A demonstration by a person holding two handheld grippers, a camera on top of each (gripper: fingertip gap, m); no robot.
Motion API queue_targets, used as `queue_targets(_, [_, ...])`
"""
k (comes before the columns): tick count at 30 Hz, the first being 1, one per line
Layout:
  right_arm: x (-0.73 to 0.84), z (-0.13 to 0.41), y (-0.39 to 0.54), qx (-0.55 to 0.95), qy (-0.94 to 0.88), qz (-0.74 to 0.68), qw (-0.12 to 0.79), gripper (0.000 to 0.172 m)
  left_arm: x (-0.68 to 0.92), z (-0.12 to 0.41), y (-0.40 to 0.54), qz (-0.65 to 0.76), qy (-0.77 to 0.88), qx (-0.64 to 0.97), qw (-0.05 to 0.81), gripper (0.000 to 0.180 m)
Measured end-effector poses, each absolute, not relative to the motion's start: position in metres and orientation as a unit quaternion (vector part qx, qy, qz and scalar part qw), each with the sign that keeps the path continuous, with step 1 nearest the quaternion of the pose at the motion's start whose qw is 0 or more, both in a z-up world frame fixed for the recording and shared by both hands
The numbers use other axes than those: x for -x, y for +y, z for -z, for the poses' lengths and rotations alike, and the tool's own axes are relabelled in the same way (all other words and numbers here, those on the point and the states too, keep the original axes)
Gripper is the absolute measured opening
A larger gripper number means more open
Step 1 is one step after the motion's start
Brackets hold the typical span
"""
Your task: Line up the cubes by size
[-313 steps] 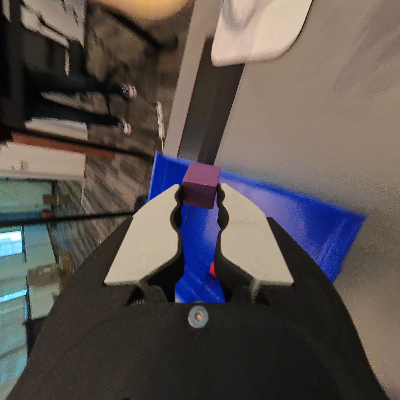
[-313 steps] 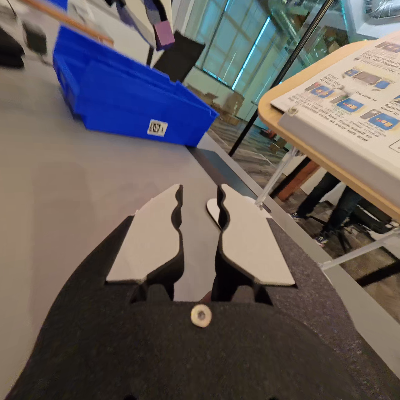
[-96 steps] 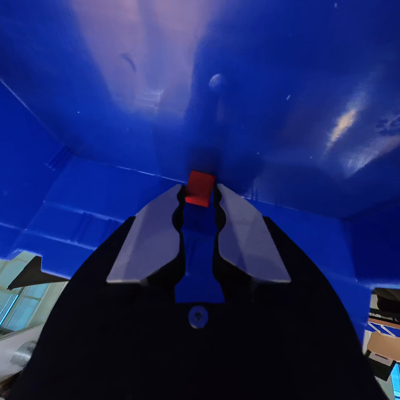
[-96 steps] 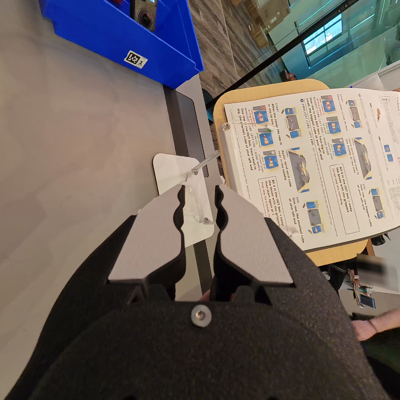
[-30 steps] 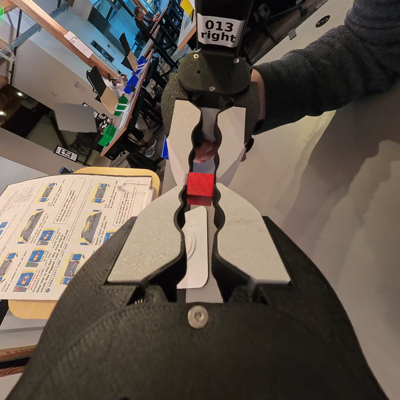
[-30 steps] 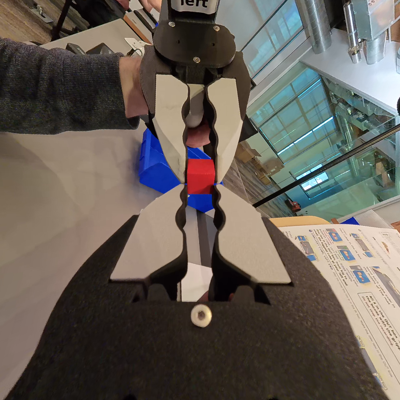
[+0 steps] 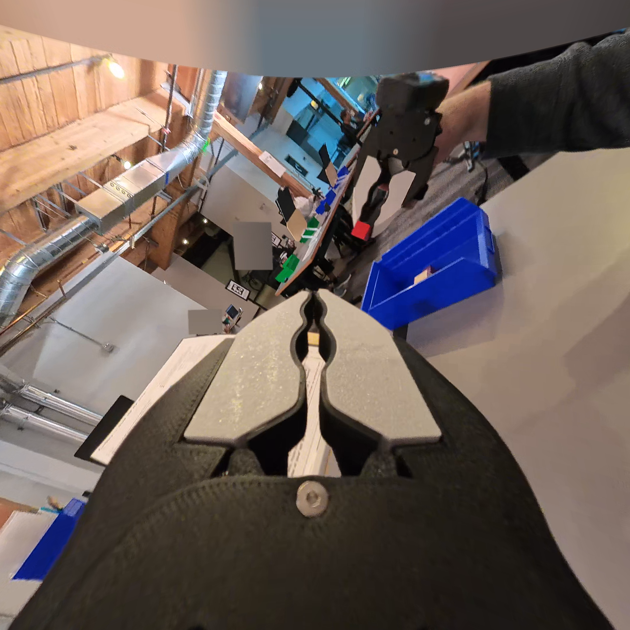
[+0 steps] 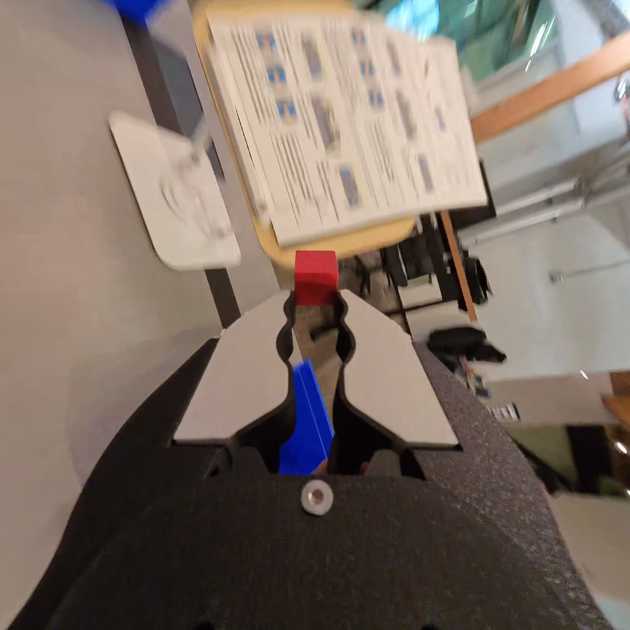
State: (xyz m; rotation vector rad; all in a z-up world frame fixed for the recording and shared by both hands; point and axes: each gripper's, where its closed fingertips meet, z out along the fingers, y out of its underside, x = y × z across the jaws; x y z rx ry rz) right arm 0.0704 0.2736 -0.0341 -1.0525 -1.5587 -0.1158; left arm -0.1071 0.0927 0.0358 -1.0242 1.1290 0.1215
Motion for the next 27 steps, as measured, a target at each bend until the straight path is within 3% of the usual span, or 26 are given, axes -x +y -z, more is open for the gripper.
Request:
queue_targets(6, [-0.181,0.075,0.352,0.552,-0.682,0.161,0.452,0.021,0.096,-0.033,0.106,-0.049,0.517,0.463,0.718,0.0])
queue_targets(12, [-0.227,0.149,0.398,0.611,-0.704,0.165,0.322,0.02,0.093,-0.028,0.111,-0.049,0.522,0.471,0.71,0.0])
queue_targets(27, [-0.279,0.256,0.456,0.616,-0.74,0.252,0.094,0.021,0.104,-0.015,0.13,-0.07,0.52,0.502,0.687,0.0])
